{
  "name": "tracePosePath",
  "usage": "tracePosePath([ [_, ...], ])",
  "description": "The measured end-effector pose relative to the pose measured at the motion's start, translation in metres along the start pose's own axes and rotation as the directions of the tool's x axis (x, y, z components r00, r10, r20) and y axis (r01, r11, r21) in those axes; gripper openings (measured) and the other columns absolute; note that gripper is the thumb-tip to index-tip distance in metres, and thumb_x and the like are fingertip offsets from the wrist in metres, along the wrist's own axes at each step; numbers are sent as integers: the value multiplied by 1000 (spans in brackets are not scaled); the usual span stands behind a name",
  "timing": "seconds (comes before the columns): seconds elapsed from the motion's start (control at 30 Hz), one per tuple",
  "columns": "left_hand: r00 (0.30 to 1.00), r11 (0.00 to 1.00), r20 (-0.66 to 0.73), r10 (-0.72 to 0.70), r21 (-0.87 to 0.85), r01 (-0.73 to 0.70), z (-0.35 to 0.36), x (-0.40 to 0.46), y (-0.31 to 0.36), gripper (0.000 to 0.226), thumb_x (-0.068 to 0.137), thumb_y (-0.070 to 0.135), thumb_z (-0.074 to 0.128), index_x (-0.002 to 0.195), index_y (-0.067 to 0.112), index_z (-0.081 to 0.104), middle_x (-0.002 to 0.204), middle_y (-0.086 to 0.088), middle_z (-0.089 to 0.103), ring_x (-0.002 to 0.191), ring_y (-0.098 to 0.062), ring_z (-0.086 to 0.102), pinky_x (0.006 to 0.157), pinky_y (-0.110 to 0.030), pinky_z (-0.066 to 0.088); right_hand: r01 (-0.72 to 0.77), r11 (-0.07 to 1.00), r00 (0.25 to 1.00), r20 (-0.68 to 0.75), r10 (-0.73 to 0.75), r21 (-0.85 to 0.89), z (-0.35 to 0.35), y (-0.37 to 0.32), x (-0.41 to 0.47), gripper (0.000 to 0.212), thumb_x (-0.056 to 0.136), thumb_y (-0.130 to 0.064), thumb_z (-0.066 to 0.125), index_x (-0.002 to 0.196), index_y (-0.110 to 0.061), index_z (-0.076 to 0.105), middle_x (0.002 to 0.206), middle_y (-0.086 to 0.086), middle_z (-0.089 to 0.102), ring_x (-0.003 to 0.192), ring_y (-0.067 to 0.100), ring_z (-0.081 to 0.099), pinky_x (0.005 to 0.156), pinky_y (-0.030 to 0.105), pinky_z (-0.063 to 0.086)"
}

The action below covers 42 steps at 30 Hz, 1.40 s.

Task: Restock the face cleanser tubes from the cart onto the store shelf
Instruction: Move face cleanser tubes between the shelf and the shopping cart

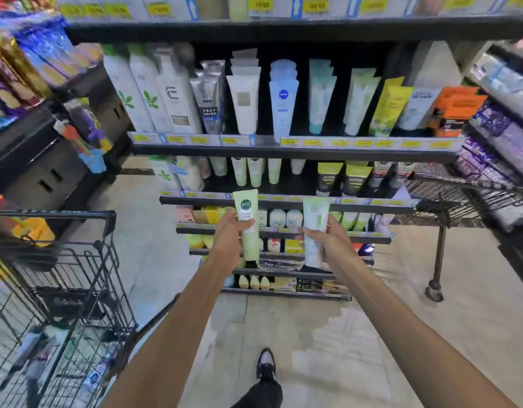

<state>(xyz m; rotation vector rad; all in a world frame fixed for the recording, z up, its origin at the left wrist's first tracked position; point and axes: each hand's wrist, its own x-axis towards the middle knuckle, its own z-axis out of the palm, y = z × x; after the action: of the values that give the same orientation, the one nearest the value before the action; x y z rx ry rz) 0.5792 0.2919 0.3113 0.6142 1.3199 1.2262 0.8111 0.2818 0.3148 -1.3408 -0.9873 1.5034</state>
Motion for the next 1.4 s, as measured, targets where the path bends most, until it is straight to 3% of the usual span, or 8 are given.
tracePosePath([
  [0.13,1000,1000,21,-5,31,4,-1,44,7,41,84,-8,70,120,11,63,114,-9,73,104,-29,69,75,-38,55,-28,999,999,-47,27,-37,11,-3,41,38,93,-5,72,126,-19,60,113,10,76,93,24,77,79,38,57],
  [0.23,998,997,69,14,72,-19,4,73,11,41,84,-6,72,118,14,62,113,-8,72,105,-26,68,79,-40,56,-52,998,995,-85,48,-45,17,-4,73,42,93,-3,72,129,-20,59,120,10,74,101,30,75,91,49,59],
  [0.43,995,985,79,66,152,-78,25,136,19,39,84,2,77,119,15,63,114,-4,73,108,-22,68,94,-47,57,-53,993,989,-146,36,-110,25,-9,122,39,94,-5,71,127,-20,57,123,9,71,101,23,75,94,55,58],
  [0.67,985,937,84,149,306,-168,54,196,19,42,82,9,83,118,14,62,109,1,74,102,-15,71,94,-41,58,-77,987,975,-217,46,-140,17,-6,166,38,88,-5,75,111,-30,59,122,8,70,111,31,69,101,56,53],
  [0.93,952,851,111,286,428,-306,77,237,13,34,82,22,85,111,11,71,103,4,78,98,-13,73,89,-27,56,-95,984,972,-227,59,-148,4,0,198,46,88,-6,77,126,-22,57,123,5,70,113,27,67,103,53,51],
  [1.07,946,791,102,306,526,-313,84,250,7,29,82,26,86,101,7,75,88,-3,77,81,-18,73,81,-28,57,-99,985,975,-211,69,-138,-2,3,210,45,87,-7,79,122,-25,58,123,5,72,113,28,69,105,55,51],
  [1.2,943,742,121,310,589,-320,87,251,-3,29,83,22,85,98,11,63,99,3,74,93,-15,71,87,-31,57,-92,990,977,-201,69,-106,-3,3,214,42,86,-5,79,113,-30,61,121,6,73,112,28,70,104,54,52],
  [1.4,942,735,123,314,597,-323,87,251,-8,39,84,24,85,110,13,58,104,4,67,104,-18,67,93,-32,55,-72,996,982,-179,60,-58,-3,1,209,51,91,-2,72,136,-16,55,123,11,72,103,22,75,88,39,55],
])
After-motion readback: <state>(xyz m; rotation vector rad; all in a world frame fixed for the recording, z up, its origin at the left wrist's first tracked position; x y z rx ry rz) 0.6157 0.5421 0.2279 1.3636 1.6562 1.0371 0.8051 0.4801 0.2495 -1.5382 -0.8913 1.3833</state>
